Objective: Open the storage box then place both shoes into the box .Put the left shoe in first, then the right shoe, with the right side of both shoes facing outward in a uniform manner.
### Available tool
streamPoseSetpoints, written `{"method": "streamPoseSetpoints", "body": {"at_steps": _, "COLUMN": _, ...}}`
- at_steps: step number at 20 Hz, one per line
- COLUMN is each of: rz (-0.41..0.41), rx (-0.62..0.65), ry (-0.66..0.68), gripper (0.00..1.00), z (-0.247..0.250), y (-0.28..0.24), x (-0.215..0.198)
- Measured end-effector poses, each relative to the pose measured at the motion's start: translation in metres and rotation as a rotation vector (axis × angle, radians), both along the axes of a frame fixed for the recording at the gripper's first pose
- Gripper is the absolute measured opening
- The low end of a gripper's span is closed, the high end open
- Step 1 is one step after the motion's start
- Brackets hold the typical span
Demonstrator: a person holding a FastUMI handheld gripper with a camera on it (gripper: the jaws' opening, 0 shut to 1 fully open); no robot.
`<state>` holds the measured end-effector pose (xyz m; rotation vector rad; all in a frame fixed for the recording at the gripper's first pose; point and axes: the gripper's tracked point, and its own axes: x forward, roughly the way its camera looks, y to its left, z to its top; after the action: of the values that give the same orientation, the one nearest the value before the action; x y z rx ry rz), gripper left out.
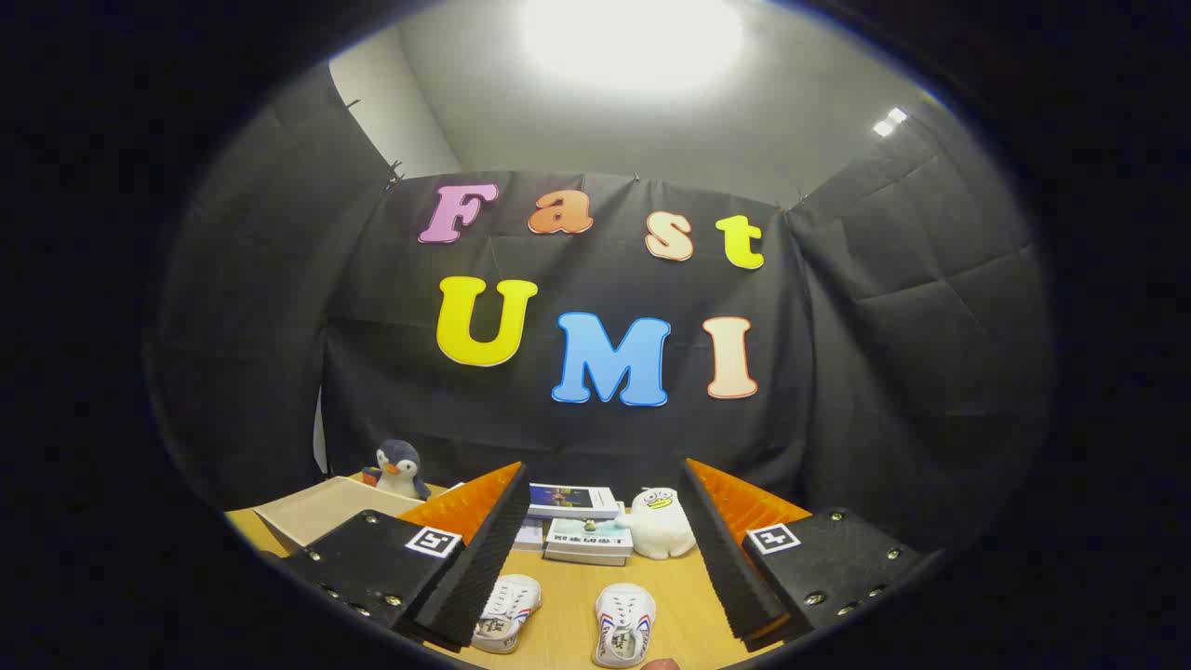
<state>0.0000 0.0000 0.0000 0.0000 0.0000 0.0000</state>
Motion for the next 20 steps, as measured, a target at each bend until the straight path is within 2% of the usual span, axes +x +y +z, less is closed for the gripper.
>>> {"method": "streamPoseSetpoints", "body": {"at_steps": 20, "rz": 0.068, "rx": 0.058, "ry": -0.005, "gripper": 0.96, "z": 0.003, "y": 0.017, "x": 0.007}}
